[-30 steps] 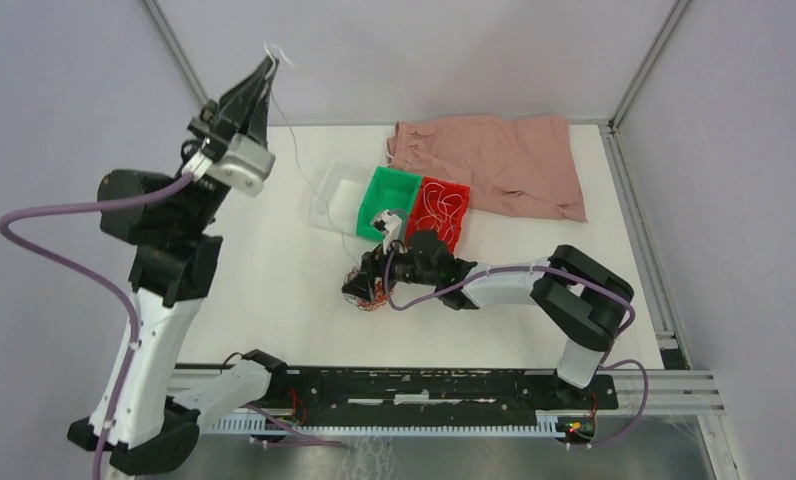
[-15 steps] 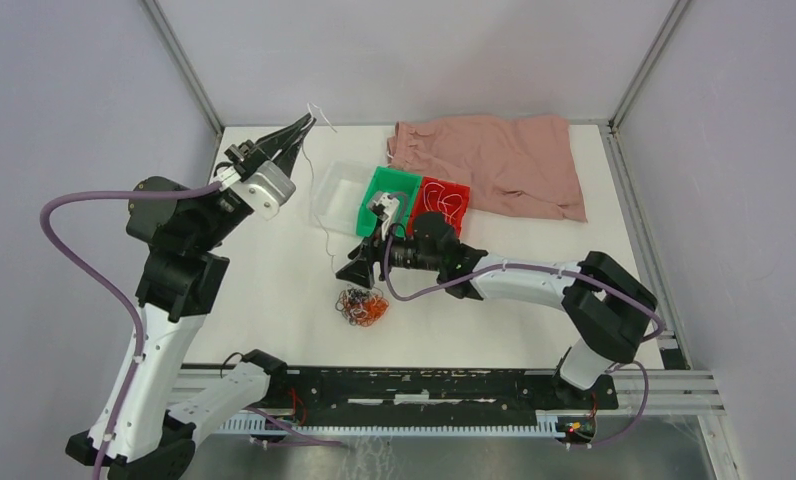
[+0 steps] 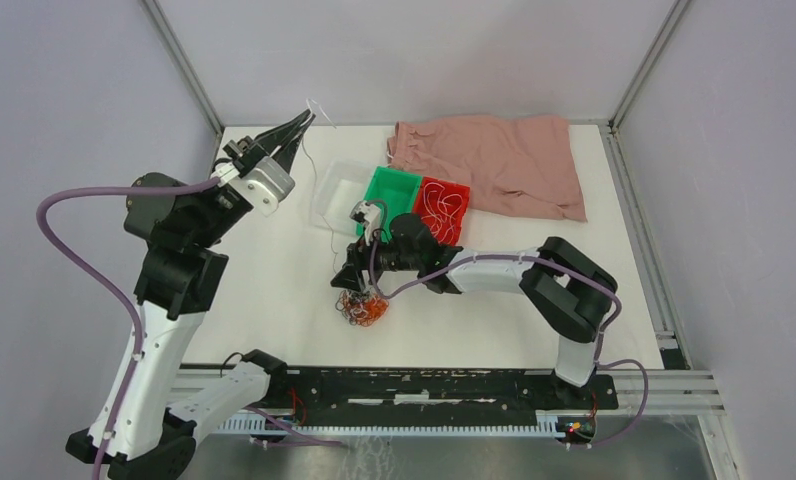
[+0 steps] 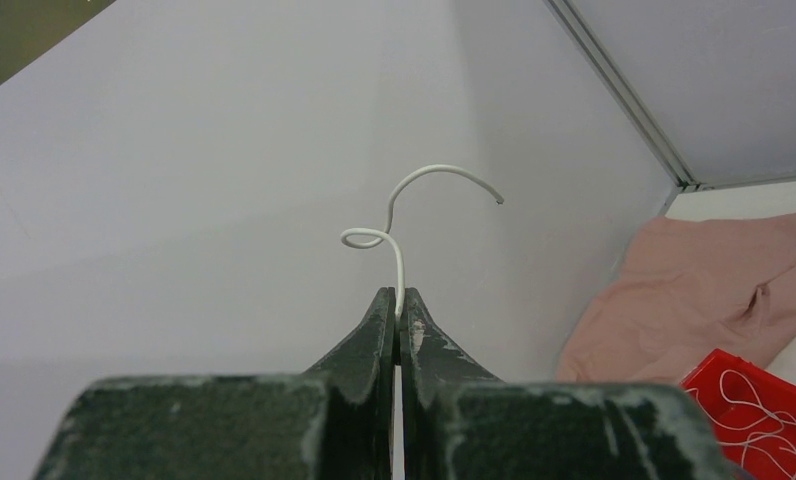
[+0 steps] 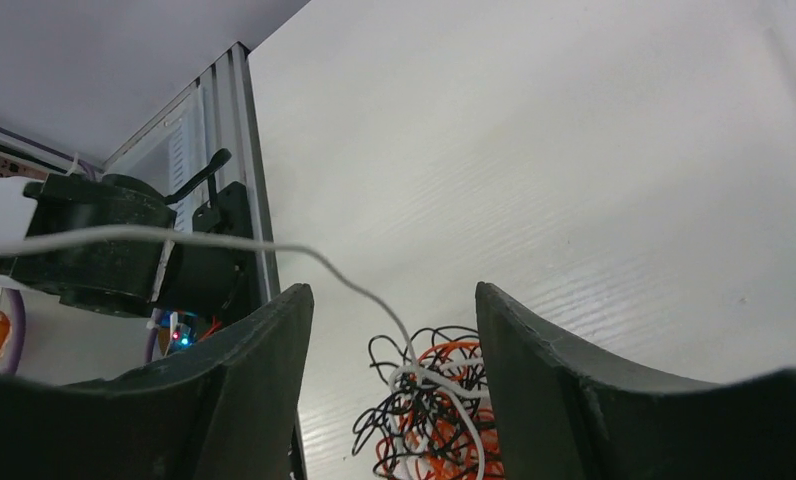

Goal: Untangle the cables
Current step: Untie the cable.

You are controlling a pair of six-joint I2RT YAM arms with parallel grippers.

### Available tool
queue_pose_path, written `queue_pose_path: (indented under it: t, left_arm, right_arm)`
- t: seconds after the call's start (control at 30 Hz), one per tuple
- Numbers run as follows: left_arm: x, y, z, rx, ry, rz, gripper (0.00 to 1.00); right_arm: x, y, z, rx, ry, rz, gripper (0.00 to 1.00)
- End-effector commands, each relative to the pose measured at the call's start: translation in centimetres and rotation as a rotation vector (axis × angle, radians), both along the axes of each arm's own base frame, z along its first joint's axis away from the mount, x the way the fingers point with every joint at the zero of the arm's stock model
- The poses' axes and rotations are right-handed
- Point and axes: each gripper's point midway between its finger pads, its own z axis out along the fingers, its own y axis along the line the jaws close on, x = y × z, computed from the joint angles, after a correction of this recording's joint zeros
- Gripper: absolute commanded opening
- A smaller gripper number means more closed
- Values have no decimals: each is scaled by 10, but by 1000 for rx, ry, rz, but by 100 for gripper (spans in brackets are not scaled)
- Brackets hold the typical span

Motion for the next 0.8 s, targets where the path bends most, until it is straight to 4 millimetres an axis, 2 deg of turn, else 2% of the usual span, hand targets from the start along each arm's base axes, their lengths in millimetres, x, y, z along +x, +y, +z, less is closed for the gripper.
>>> queue_pose_path:
  t: [0.0, 0.07, 0.13, 0.2, 0.27, 0.37, 0.43, 0.47, 0.6, 0.67, 0.77]
  left_arm:
    - [-11, 8, 22, -33, -45, 16, 3]
    - [-9, 10, 19, -29, -33, 28, 3]
    - [-7, 13, 11, -27, -5, 49, 3]
    - [-3, 18, -5, -24, 51, 80, 3]
    - [5, 27, -30, -44, 144, 139, 4]
    - [14, 38, -88, -67, 335, 211, 9]
    - [10, 36, -131, -65, 466, 203, 15]
    - [7, 33, -158, -60, 545, 185, 22]
    - [-28, 6, -237, 50, 797, -1, 44]
    - [-45, -2, -268, 141, 884, -84, 49]
    - [-61, -3, -306, 303, 960, -143, 59]
  right_arm:
    - [11, 24, 19, 68, -45, 20, 63]
    - [14, 28, 21, 81, -41, 15, 52]
    - [15, 32, 25, 97, -34, 17, 33]
    - [17, 32, 34, 117, -29, 13, 15]
    - [18, 27, 45, 145, -37, -3, 7]
    - [18, 10, 60, 196, -38, -42, 5]
    - [16, 2, 72, 236, -36, -45, 5]
    - [13, -1, 75, 245, -32, -40, 5]
    - [5, -5, 85, 274, -12, -19, 5]
    - [2, -7, 86, 283, 0, -19, 5]
    - [0, -12, 83, 270, 9, -27, 5]
